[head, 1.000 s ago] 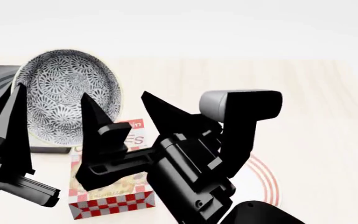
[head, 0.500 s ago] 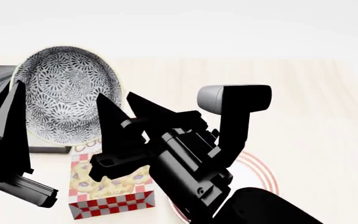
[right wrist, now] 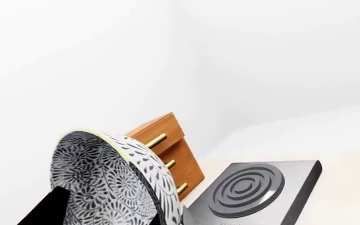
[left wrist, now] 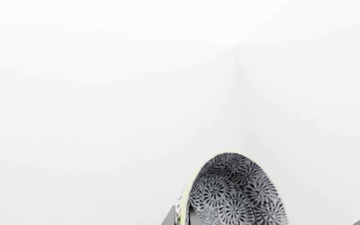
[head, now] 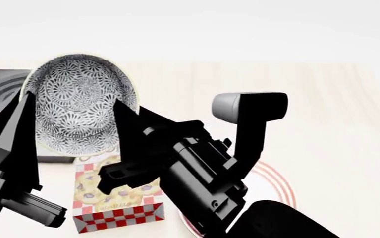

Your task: Pick the akita bowl from table center and place it on the plate.

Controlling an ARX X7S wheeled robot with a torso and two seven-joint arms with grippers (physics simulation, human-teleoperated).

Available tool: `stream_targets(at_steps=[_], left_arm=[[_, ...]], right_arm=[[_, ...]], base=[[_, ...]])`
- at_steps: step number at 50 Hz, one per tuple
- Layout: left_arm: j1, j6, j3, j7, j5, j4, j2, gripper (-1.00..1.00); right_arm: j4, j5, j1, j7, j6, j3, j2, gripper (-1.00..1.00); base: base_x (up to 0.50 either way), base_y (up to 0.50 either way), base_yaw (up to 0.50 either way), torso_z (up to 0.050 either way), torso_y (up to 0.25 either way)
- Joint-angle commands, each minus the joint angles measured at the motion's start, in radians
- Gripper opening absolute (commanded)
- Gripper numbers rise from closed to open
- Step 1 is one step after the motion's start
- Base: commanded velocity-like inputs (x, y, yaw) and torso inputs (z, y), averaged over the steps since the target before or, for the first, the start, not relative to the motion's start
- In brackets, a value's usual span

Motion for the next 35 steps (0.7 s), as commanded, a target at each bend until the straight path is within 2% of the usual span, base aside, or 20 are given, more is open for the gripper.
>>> stream_targets(at_steps=[1, 2, 3, 22, 35], left_arm=[[0.013, 0.037, -0.026, 0.015, 0.028, -0.013, 0.027, -1.0], [0.016, 0.037, -0.024, 0.016, 0.028, -0.012, 0.027, -1.0], [0.02, 0.034, -0.019, 0.018, 0.026, -0.004, 0.023, 1.0], [0.034, 0.051, -0.021, 0.017, 0.033, -0.008, 0.014, 1.0], [0.04, 0.062, -0.044, 0.013, 0.02, -0.01, 0.002, 1.0]], right_arm=[[0.008, -0.019, 0.007, -0.009, -0.004, 0.041, -0.013, -1.0], [0.013, -0.02, 0.005, -0.012, -0.005, 0.042, -0.013, -1.0], [0.01, -0.02, 0.009, -0.008, -0.002, 0.042, -0.012, -1.0], [0.019, -0.004, 0.031, 0.022, 0.019, 0.048, -0.003, -1.0], [0.111, 0.029, 0.072, 0.024, 0.059, 0.052, -0.001, -1.0]], base=[[0.0, 0.0, 0.0, 0.0, 0.0], [0.0, 0.0, 0.0, 0.0, 0.0], [0.0, 0.0, 0.0, 0.0, 0.0], [0.0, 0.0, 0.0, 0.001, 0.001], [0.0, 0.0, 0.0, 0.0, 0.001]])
